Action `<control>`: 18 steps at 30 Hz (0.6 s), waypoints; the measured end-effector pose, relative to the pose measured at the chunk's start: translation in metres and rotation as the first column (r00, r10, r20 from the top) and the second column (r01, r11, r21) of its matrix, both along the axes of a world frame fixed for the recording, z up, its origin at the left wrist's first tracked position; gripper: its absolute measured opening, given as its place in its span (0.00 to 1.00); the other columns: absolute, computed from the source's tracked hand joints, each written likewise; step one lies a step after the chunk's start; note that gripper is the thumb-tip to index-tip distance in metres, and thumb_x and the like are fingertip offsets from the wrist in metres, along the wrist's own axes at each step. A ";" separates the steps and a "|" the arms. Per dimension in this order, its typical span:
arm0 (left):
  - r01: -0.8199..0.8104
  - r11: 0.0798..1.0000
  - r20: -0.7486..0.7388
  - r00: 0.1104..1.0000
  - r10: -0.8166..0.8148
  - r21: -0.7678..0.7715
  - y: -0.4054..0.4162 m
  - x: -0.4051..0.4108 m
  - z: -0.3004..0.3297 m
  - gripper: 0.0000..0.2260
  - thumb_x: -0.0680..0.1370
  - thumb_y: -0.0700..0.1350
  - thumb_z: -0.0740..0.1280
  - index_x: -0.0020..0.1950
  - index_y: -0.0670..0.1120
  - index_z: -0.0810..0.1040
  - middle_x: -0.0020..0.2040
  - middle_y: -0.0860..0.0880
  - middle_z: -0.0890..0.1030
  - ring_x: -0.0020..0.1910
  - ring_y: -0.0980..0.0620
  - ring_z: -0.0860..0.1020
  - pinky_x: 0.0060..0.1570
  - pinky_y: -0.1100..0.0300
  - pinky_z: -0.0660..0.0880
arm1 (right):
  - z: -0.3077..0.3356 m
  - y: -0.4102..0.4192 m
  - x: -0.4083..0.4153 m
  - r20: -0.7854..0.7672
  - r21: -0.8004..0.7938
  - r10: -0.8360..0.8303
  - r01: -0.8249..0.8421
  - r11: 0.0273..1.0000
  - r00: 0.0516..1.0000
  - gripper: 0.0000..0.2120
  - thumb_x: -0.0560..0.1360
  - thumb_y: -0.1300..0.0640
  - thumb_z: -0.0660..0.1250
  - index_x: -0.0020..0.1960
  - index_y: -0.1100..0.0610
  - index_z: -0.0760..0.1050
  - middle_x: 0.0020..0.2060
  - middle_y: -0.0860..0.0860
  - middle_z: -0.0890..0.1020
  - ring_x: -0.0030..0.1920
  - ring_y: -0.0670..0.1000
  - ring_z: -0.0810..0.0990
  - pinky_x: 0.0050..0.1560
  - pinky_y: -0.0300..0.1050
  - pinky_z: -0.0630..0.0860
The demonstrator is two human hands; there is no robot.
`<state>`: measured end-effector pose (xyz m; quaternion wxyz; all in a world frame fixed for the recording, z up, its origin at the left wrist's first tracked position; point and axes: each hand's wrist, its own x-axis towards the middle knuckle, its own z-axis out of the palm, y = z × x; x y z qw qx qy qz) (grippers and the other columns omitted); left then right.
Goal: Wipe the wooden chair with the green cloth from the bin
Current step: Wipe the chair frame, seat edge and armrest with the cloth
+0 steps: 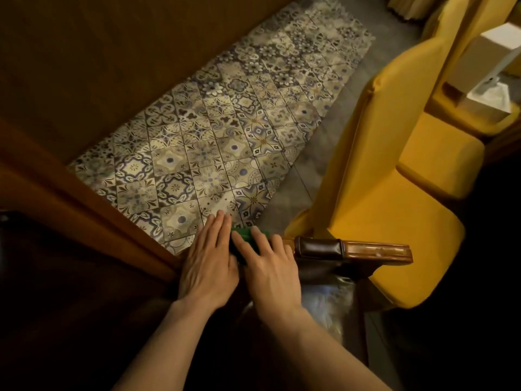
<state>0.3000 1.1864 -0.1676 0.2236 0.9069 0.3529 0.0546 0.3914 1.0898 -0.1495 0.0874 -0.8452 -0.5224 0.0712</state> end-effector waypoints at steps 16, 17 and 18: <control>-0.017 0.996 -0.058 0.998 0.022 0.087 -0.004 0.004 -0.031 0.33 0.81 0.59 0.46 0.81 0.44 0.40 0.81 0.46 0.42 0.79 0.53 0.37 0.77 0.55 0.39 | -0.017 -0.024 0.038 0.148 -0.124 0.072 -0.053 0.991 0.986 0.29 0.77 0.56 0.63 0.77 0.54 0.63 0.74 0.53 0.71 0.68 0.62 0.72 0.60 0.59 0.73; -0.013 0.995 -0.073 0.997 0.020 0.104 -0.004 0.004 -0.032 0.33 0.81 0.60 0.43 0.80 0.44 0.39 0.81 0.46 0.42 0.79 0.53 0.37 0.77 0.55 0.38 | -0.015 -0.028 0.042 0.142 -0.136 0.056 -0.037 0.990 0.988 0.29 0.77 0.57 0.63 0.77 0.54 0.62 0.74 0.54 0.70 0.68 0.62 0.71 0.60 0.58 0.73; -0.012 0.994 -0.082 0.996 0.022 0.113 -0.005 0.004 -0.032 0.33 0.81 0.60 0.42 0.80 0.44 0.39 0.81 0.46 0.42 0.79 0.53 0.37 0.76 0.56 0.37 | -0.013 -0.031 0.045 0.138 -0.149 0.041 -0.020 0.989 0.990 0.29 0.77 0.57 0.62 0.78 0.53 0.62 0.75 0.54 0.70 0.69 0.61 0.70 0.61 0.58 0.72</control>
